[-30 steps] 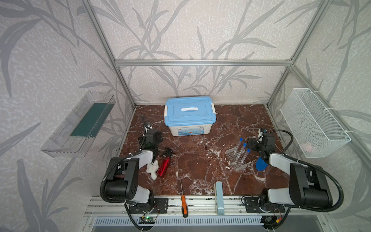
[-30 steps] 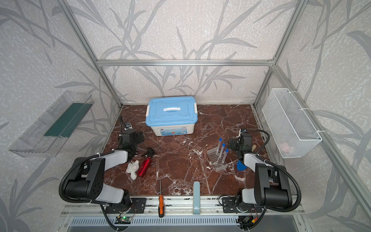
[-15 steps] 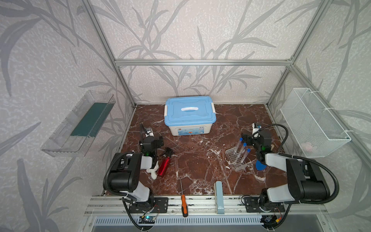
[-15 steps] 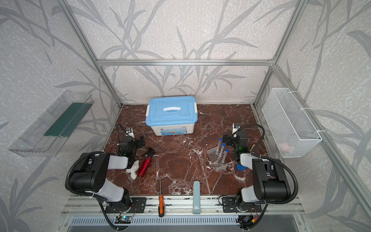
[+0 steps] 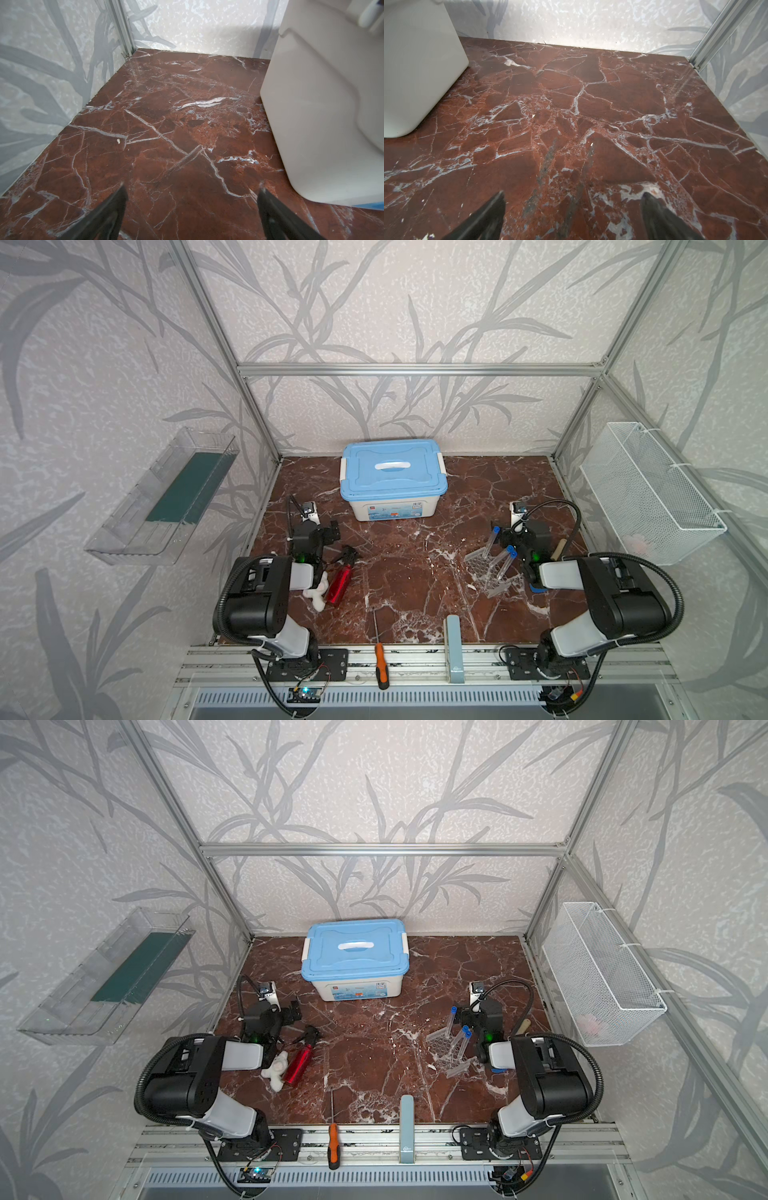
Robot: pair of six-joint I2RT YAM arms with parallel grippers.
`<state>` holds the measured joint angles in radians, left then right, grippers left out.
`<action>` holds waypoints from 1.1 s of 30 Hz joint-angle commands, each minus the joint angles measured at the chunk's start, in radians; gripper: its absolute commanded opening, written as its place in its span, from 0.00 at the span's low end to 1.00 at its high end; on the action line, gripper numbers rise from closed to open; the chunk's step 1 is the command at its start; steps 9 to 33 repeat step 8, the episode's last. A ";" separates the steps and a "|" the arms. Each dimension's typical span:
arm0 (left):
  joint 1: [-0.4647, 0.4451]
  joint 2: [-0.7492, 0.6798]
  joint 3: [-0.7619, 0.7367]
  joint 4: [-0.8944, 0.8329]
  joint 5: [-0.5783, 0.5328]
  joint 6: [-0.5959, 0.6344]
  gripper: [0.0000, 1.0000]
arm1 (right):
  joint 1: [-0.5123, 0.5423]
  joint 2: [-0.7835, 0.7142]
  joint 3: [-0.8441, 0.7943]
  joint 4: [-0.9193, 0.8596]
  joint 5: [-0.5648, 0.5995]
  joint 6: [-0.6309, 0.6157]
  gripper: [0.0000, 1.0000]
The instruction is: Organize the chemistry lab equipment
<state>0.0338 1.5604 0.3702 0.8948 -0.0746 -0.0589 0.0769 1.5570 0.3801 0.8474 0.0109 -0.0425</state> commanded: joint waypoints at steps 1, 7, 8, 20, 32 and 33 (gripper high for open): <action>0.003 -0.002 0.009 0.032 0.012 0.022 0.99 | 0.003 -0.015 0.017 0.015 0.015 -0.013 0.99; 0.005 -0.001 0.016 0.021 0.017 0.018 0.99 | 0.003 -0.017 0.019 0.007 0.015 -0.014 0.99; 0.006 0.000 0.015 0.023 0.015 0.021 0.99 | 0.003 -0.017 0.019 0.007 0.015 -0.014 0.99; 0.006 0.000 0.015 0.023 0.015 0.021 0.99 | 0.003 -0.017 0.019 0.007 0.015 -0.014 0.99; 0.006 0.000 0.015 0.023 0.015 0.021 0.99 | 0.003 -0.017 0.019 0.007 0.015 -0.014 0.99; 0.006 0.000 0.015 0.023 0.015 0.021 0.99 | 0.003 -0.017 0.019 0.007 0.015 -0.014 0.99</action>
